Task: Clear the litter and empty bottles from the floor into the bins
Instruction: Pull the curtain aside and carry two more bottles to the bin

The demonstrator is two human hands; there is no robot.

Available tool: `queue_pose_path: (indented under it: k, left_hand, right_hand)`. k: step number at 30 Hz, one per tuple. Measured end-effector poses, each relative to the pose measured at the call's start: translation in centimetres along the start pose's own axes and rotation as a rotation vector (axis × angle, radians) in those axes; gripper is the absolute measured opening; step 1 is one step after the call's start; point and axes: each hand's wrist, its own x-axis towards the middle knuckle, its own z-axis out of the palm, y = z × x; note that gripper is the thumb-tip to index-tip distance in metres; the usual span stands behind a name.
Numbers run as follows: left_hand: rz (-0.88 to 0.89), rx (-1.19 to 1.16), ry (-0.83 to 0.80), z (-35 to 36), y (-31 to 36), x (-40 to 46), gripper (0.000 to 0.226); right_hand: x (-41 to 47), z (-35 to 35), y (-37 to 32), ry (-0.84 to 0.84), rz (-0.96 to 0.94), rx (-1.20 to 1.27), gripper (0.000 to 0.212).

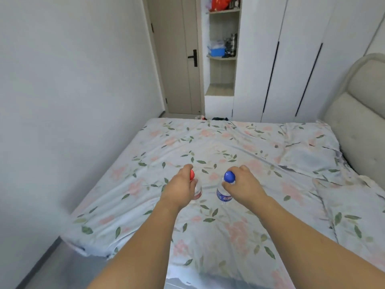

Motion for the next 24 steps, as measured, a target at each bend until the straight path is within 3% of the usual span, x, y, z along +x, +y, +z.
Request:
queue_pose_path:
  k: [7,15,24]
  left_hand:
    - [-0.34,-0.009,0.205,-7.1,-9.3,-5.6,0.041]
    - [-0.702,0.013,0.373,-14.0,-21.8,-17.3,0.041]
    - [-0.904,0.027,0.569,-23.8,-34.4,-25.1,0.043]
  right_hand:
    - [2.4,6.9,-10.4,-0.212,-0.303,-0.025,0.014]
    - [-1.3,18.6,-25.1,-0.448,-0.635,-0.029,0.019]
    - [-5.3,29.9,-41.4,-0.617,-0.861,-0.013,0.013]
